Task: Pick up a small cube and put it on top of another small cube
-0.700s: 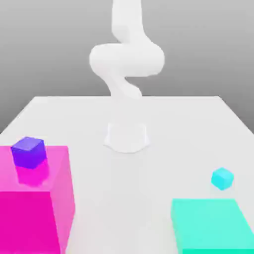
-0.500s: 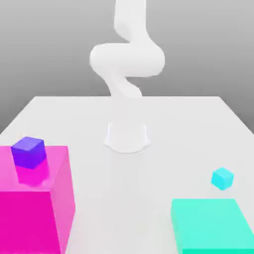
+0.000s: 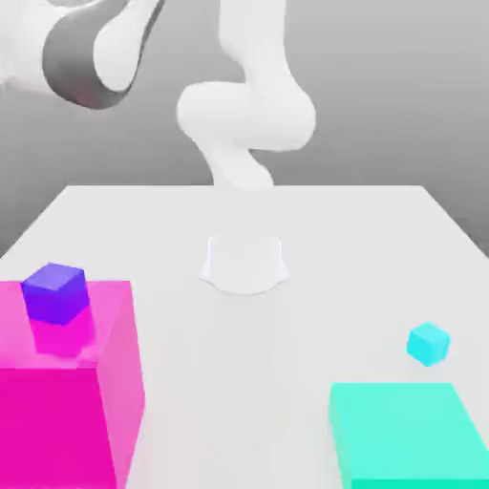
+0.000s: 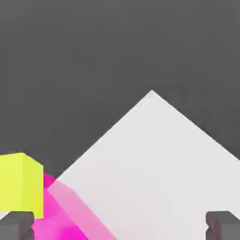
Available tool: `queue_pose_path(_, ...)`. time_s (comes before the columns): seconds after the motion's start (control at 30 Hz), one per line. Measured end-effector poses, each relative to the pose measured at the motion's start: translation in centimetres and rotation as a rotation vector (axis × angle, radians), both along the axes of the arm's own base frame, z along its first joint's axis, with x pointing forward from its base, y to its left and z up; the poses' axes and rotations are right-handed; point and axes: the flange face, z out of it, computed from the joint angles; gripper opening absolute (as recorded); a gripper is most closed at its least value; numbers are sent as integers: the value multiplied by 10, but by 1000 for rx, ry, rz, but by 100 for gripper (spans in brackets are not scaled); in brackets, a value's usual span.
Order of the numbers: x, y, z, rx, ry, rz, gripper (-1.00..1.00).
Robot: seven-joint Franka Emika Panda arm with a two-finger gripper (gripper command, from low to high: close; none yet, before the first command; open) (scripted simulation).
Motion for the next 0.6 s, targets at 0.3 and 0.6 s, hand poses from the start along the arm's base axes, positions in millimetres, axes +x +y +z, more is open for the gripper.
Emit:
queue_pose_path(0.3,-118,-6,-178,250,219,-135,0)
queue_pose_path(0.6,-122,-3,-228,259,227,-134,-100)
